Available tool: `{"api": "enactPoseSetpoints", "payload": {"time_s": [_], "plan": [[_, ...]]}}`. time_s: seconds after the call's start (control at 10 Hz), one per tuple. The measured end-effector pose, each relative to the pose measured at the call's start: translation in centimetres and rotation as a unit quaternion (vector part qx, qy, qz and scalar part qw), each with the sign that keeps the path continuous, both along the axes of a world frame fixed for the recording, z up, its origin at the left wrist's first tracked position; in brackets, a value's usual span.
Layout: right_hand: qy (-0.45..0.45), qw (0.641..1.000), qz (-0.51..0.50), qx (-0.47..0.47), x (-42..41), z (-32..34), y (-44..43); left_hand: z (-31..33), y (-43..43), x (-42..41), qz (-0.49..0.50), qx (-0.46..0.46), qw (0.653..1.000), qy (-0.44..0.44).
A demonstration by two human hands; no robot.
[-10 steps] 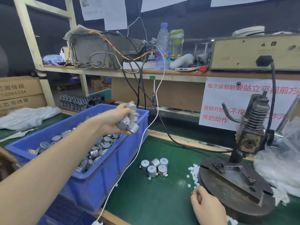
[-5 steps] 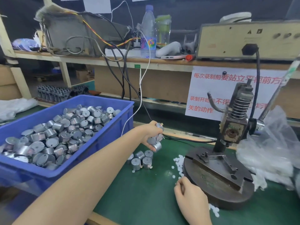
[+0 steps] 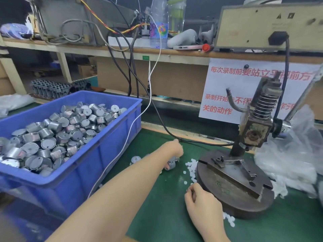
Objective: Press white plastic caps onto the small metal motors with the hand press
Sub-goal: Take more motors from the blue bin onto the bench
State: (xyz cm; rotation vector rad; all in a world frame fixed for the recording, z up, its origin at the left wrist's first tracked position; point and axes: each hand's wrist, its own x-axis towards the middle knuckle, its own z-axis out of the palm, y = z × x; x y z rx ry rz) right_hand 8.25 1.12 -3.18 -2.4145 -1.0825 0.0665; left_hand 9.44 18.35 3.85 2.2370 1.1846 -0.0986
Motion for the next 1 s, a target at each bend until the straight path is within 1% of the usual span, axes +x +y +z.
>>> {"api": "enactPoseSetpoints", "payload": {"time_s": [0.1,0.2,0.3,0.4,0.5,0.6,0.7,0.8,0.9,1.0], "plan": [[0.01,1.0,-0.003,-0.002,0.1,0.0,0.1,-0.8,-0.3,0.4,-0.046,0.105,0.991,0.069],[0.01,1.0,-0.001,0.001,0.1,-0.1,0.1,-1.2,-0.4,0.6,-0.08,0.19,0.973,0.107],[0.006,1.0,-0.003,0.005,0.1,-0.2,0.0,-1.9,-0.5,0.6,-0.093,0.242,0.957,0.133],[0.002,1.0,-0.005,0.008,0.1,-0.3,0.1,-2.3,-0.7,0.6,-0.122,0.325,0.928,0.136],[0.004,1.0,-0.003,0.011,0.1,-0.4,0.1,-2.3,-0.2,0.3,-0.143,0.337,0.928,0.065],[0.007,1.0,0.0,0.008,0.2,-0.4,0.2,-1.8,1.3,-0.2,-0.115,0.25,0.961,-0.013],[0.008,1.0,-0.006,0.002,0.3,-0.4,0.4,-1.9,2.9,-0.6,-0.074,0.213,0.973,-0.046],[0.008,1.0,-0.012,0.011,0.3,-0.4,0.5,-3.0,4.2,-0.8,-0.026,0.127,0.987,-0.098],[0.004,1.0,-0.009,0.01,0.3,-0.4,0.5,-3.7,4.7,-1.2,-0.024,0.058,0.988,-0.143],[-0.001,1.0,-0.011,0.0,0.2,-0.2,0.5,-3.6,5.0,-1.4,-0.032,0.051,0.988,-0.144]]}}
